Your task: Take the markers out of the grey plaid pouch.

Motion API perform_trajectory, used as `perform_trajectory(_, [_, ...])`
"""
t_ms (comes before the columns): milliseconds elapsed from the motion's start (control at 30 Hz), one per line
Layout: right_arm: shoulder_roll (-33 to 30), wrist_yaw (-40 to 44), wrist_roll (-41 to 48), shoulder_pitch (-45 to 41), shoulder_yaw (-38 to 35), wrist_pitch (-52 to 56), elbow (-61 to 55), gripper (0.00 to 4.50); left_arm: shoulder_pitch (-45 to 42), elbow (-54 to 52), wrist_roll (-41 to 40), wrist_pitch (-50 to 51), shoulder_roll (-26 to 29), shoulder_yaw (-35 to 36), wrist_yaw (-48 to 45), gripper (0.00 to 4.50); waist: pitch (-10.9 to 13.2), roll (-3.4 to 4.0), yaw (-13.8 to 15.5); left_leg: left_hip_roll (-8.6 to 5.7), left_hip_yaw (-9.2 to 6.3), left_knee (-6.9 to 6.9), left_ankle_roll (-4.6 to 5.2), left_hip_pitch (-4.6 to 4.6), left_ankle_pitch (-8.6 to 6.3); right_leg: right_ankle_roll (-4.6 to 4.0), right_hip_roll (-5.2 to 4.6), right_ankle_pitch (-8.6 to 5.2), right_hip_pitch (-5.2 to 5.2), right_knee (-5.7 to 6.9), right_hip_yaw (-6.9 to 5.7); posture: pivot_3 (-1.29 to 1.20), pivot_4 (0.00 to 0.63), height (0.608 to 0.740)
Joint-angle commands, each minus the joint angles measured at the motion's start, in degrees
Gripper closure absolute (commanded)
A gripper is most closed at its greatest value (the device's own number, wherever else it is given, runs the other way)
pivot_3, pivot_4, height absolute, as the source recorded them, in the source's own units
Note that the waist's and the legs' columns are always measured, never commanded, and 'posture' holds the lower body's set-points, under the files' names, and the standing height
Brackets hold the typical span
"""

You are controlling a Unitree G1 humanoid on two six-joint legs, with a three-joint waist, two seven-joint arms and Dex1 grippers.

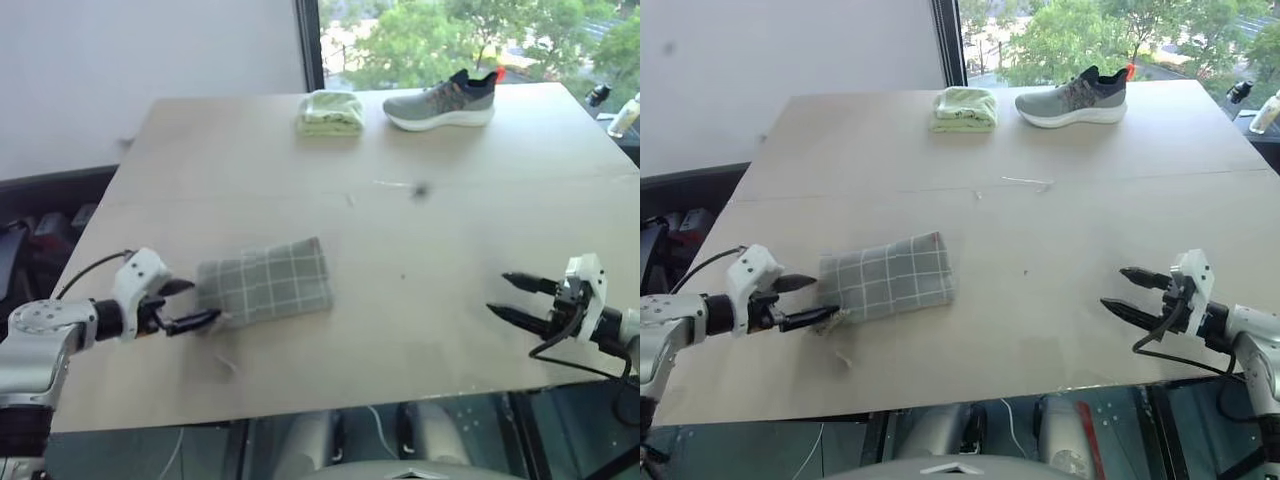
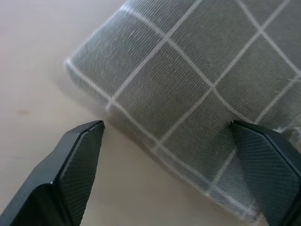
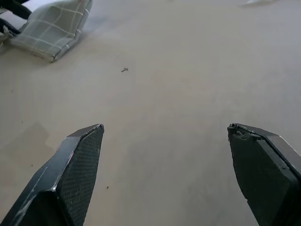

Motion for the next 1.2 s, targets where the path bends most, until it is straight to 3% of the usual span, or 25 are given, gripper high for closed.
perform_trajectory(33, [0.3, 0.1, 0.8, -0.4, -0.6, -0.1, -1.4, 0.23, 4.1, -8.2, -3.7, 5.9, 1.2, 1.2, -1.5, 0.07, 0.0, -0.01, 0.1, 0.00, 0.00, 0.00, 0.00, -0.03, 0.00, 0.00, 0.00, 0.00, -0.02, -0.02, -0.01, 0.00, 0.150, 0.740])
perform_trajectory(267, [1.0, -0.3, 0.9, 0.5, -0.4, 0.0, -2.5, 0.23, 8.0, -23.1, -9.7, 13.3, -0.9, -0.3, 1.1, 0.07, 0.0, -0.05, 0.2, -0.02, 0.00, 0.01, 0.23, -0.09, 0.13, 0.00, 0.01, 0.00, -0.03, -0.05, -0.03, 0.00, 0.150, 0.740])
perform_trajectory(467, [1.5, -1.2, 0.9, 0.9, -0.7, 0.1, -3.5, 0.23, 2.1, -27.9, -9.8, 16.9, -8.1, -8.2, 9.3, 0.07, 0.1, -0.10, 0.3, -0.02, -0.05, 0.05, 0.25, -0.08, 0.15, 0.00, 0.05, 0.00, 0.02, -0.02, -0.09, 0.00, 0.150, 0.740])
perform_trajectory(600, [1.4, -1.9, 1.5, 2.1, -1.8, 0.6, -5.0, 0.23, 2.5, -30.2, -9.8, 14.2, -7.4, -8.0, 8.0, 0.07, 0.1, -0.19, 0.1, 0.01, -0.06, 0.07, 0.09, -0.08, 0.26, 0.01, 0.15, 0.00, 0.03, -0.03, -0.10, 0.00, 0.150, 0.740])
perform_trajectory(967, [1.9, -2.9, 1.5, 3.0, -1.8, 0.6, -5.6, 0.23, 7.2, -30.2, 4.8, -20.3, -2.5, -5.6, 0.0, 0.07, 0.2, -0.22, 0.2, 0.01, -0.02, 0.09, 0.19, -0.09, 0.20, -0.01, 0.19, -0.01, 0.04, -0.09, -0.09, 0.00, 0.150, 0.740])
perform_trajectory(1200, [1.8, -2.8, 1.3, 2.0, -1.7, 0.5, -4.9, 0.23, 1.7, -20.9, 23.2, -44.5, -7.0, -12.8, 8.7, 0.07, 0.2, -0.24, 0.4, -0.02, -0.02, 0.10, 0.21, -0.07, 0.20, 0.00, 0.22, 0.00, 0.08, -0.10, -0.12, 0.00, 0.150, 0.740])
